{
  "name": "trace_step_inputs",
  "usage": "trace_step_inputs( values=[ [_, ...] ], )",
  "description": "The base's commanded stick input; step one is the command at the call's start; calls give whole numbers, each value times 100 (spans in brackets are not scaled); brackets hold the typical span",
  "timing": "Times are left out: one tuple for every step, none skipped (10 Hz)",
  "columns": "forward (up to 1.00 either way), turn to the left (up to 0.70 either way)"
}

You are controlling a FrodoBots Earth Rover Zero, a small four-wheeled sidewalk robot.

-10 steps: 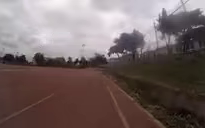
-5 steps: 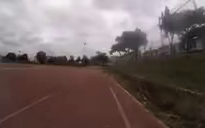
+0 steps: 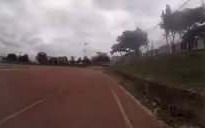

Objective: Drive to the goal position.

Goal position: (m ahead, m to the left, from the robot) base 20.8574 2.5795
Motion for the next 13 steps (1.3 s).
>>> trace_step_inputs(
  values=[
    [70, 0],
    [70, 0],
    [70, 0],
    [70, 0],
    [70, 0],
    [70, 0],
    [70, 0],
    [70, 0],
    [70, 0],
    [70, 0],
    [70, 0],
    [70, 0],
    [70, 0]
  ],
)
